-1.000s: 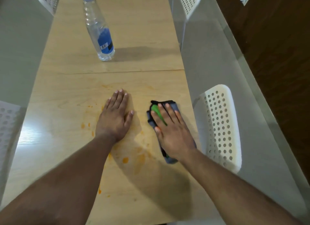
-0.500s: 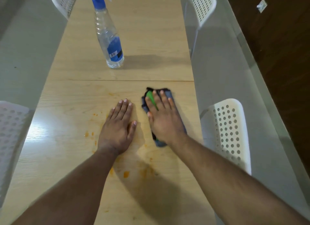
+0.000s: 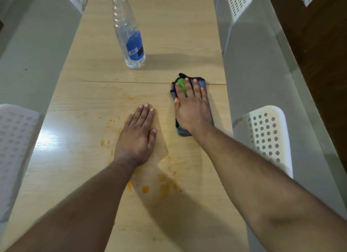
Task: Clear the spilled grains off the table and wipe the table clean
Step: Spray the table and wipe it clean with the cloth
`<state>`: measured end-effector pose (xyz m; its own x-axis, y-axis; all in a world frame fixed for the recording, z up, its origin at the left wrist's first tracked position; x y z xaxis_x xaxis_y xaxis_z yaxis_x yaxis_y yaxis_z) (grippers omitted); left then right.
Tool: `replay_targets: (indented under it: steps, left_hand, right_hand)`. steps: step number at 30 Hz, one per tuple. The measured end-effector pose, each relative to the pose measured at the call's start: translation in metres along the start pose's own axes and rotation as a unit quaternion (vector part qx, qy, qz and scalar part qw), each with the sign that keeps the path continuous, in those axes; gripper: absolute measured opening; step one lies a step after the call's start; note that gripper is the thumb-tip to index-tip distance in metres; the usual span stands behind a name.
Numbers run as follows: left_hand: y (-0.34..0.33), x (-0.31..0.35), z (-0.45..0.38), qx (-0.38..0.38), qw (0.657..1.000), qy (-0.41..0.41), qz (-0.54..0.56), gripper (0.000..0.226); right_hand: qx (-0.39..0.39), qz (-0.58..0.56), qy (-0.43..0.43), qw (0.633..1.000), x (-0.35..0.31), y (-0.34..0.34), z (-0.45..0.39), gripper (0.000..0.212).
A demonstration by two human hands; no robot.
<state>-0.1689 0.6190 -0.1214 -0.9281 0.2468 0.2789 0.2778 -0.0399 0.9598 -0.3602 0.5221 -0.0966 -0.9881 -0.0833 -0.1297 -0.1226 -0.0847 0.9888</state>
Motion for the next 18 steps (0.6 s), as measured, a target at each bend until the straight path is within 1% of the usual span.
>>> replay_targets:
  steps: [2,4,7,9,11,13,15,18]
  left_hand:
    - [0.001,0.000,0.000,-0.002,1.000,-0.002,0.002,0.068]
    - [0.003,0.000,0.000,-0.007,1.000,-0.003,0.002,0.069]
    - [0.006,0.002,0.003,-0.011,1.000,-0.005,0.003,0.070]
    - [0.006,0.003,0.003,-0.013,1.000,-0.009,0.004,0.071]
    - [0.006,0.005,0.004,-0.016,1.000,-0.008,0.000,0.073]
    - [0.007,0.004,0.006,-0.017,1.000,-0.013,-0.005,0.075]
    - [0.009,0.003,0.009,-0.021,1.000,-0.015,-0.012,0.076]
    - [0.009,0.006,0.015,-0.028,0.999,-0.018,-0.008,0.077]
  right_hand:
    - [-0.005,-0.005,0.035,0.999,-0.006,-0.004,0.025,0.061]
    - [-0.015,0.003,0.073,0.997,-0.005,-0.005,0.071,0.062]
    - [-0.028,0.025,0.106,0.994,0.025,-0.004,0.152,0.061]
    - [-0.038,0.025,0.083,0.995,0.057,-0.001,0.174,0.060]
    - [-0.019,0.027,0.022,0.999,0.074,0.000,0.167,0.059]
    - [0.004,0.032,-0.030,0.999,0.063,-0.004,0.146,0.059]
    - [0.016,0.029,-0.055,0.998,0.039,-0.009,0.127,0.060]
    - [0.011,0.020,-0.036,0.999,0.007,-0.013,0.125,0.060]
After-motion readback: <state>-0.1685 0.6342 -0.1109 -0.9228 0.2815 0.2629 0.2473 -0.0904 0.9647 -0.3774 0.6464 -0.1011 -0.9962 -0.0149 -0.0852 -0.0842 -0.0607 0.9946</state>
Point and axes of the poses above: each hand's wrist, its own z-axis away from the middle knuckle, its own y-axis out of the back of the hand, x = y × z, the point moved 1 cm from there along -z, towards the middle knuckle, and after that the axes turned 4 degrees about -y, right-handed, at the moved point
